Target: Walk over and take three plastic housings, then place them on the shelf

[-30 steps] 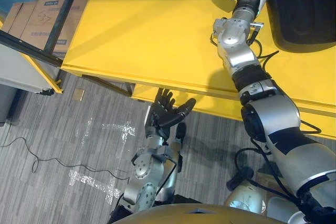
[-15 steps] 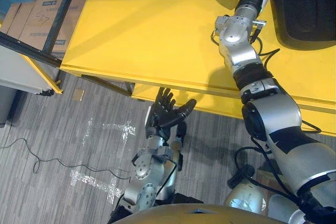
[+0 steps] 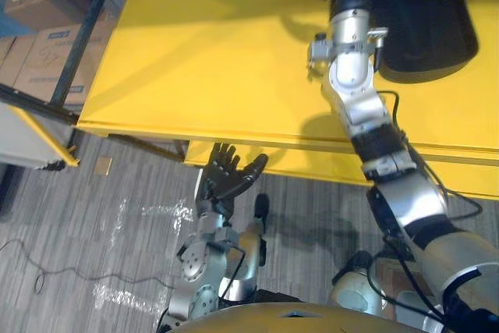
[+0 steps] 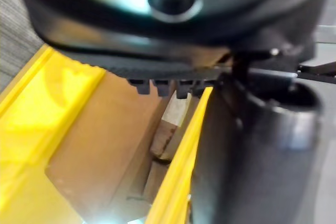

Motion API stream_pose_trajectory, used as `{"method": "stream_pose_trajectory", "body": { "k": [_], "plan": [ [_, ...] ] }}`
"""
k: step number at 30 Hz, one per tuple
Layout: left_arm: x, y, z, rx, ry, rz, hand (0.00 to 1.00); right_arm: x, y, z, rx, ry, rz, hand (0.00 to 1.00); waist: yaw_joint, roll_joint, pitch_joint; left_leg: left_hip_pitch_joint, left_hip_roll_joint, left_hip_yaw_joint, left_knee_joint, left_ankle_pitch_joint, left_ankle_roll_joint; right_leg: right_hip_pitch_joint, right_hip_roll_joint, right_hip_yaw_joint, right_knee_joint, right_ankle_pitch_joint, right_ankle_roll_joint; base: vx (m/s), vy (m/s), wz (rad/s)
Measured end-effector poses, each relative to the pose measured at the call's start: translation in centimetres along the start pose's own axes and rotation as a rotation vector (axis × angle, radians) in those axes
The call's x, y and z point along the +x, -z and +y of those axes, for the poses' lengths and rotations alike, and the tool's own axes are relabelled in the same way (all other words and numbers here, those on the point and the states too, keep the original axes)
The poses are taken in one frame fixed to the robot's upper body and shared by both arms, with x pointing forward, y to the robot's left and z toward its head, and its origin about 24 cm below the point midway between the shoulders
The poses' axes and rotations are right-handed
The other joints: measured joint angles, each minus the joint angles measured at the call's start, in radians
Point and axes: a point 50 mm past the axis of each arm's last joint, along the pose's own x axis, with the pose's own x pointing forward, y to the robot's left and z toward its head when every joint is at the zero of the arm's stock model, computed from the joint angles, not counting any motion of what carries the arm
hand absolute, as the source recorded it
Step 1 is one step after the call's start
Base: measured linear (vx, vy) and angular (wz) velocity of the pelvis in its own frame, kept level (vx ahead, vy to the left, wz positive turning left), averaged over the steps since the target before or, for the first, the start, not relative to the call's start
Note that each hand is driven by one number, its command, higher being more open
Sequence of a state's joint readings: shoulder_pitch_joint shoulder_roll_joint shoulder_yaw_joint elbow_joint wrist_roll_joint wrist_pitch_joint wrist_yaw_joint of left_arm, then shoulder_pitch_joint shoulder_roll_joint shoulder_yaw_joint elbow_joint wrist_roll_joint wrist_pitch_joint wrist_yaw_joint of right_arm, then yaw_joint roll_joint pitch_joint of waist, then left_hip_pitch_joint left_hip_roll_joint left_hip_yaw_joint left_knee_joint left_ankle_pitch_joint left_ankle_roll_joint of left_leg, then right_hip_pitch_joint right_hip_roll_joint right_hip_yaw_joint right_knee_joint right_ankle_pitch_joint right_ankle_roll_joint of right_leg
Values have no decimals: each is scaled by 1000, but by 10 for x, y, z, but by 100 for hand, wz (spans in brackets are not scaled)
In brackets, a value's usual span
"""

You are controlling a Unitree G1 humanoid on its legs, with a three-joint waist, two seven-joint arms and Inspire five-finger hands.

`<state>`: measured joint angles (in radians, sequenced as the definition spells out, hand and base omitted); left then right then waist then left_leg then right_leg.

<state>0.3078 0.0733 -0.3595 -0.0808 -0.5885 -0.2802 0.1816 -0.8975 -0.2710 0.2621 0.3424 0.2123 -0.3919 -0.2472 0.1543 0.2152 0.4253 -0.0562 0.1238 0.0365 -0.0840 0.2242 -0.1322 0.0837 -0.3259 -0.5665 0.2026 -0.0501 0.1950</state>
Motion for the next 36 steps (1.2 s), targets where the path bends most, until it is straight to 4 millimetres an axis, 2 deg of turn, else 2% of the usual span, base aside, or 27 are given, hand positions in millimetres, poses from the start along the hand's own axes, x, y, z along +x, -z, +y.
{"method": "stream_pose_trajectory", "body": {
  "k": [2, 5, 10, 11, 13, 17, 20, 22, 26, 31, 36],
  "plan": [
    [-9, 1, 13, 9, -42, 14, 100, -36, 7, 1, 157, -77, 59, 100, -3, -64, -43, 16, 7, 15, 0, -8, -5, 37, 21, -5, -57, 18, 0, 87, -60, -8],
    [-16, 2, 26, 24, -87, 37, 100, -62, 5, -1, 280, -136, 112, 100, -6, -116, -93, 36, 20, 28, 0, -28, -11, 63, 45, -3, -108, 35, -4, 25, -61, -12],
    [-20, 4, 37, 39, -138, 82, 100, -61, -12, -20, 217, -127, 55, 100, -17, -142, -155, 46, 33, 54, -2, -39, -14, 76, 65, 13, -153, 52, -11, -45, -20, -15],
    [-26, 8, 44, 48, -170, 125, 100, -69, -11, -55, 104, -58, 87, 100, -21, -157, -209, 46, 33, 70, -2, -44, -12, 74, 67, 25, -173, 65, -13, -35, -11, -20],
    [-26, 9, 45, 61, -178, 148, 100, -74, -10, -73, 57, -28, 124, 100, -24, -155, -226, 44, 33, 72, -2, -41, -9, 75, 68, 27, -173, 70, -12, -16, -12, -10],
    [-32, 15, 52, 159, -191, 205, 100, -84, -8, -87, 3, -34, 175, 100, -38, -150, -255, 44, 33, 79, -4, -39, -7, 74, 67, 34, -178, 77, -7, -19, -9, -3],
    [-40, 37, 64, 251, -224, 328, 100, -84, -11, -95, -298, -75, 190, 100, -47, -148, -283, 42, 31, 82, -5, -39, -7, 74, 67, 35, -189, 83, -5, 0, 0, 0],
    [-50, 52, 75, 274, -281, 405, 100, -82, -14, -102, -551, -120, 194, 100, -61, -156, -291, 43, 32, 84, -5, -39, -7, 74, 68, 37, -188, 83, -5, 0, 0, 0],
    [-69, 66, 94, 298, -406, 465, 100, -83, -14, -119, -784, -186, 236, 100, -74, -171, -301, 43, 31, 84, -5, -39, -7, 74, 68, 37, -188, 84, -5, -17, -8, 0],
    [-86, 68, 123, 364, -524, 466, 100, -94, 0, -135, -925, -306, 361, 100, -73, -184, -306, 40, 32, 80, -6, -46, 4, 76, 68, 33, -191, 85, -4, -47, -13, 2],
    [-104, 68, 147, 458, -554, 522, 100, -114, 24, -154, -969, -387, 544, 100, -65, -221, -305, 41, 31, 79, -6, -46, 7, 85, 71, 28, -209, 93, -5, -6, -3, 0]
  ]
}}
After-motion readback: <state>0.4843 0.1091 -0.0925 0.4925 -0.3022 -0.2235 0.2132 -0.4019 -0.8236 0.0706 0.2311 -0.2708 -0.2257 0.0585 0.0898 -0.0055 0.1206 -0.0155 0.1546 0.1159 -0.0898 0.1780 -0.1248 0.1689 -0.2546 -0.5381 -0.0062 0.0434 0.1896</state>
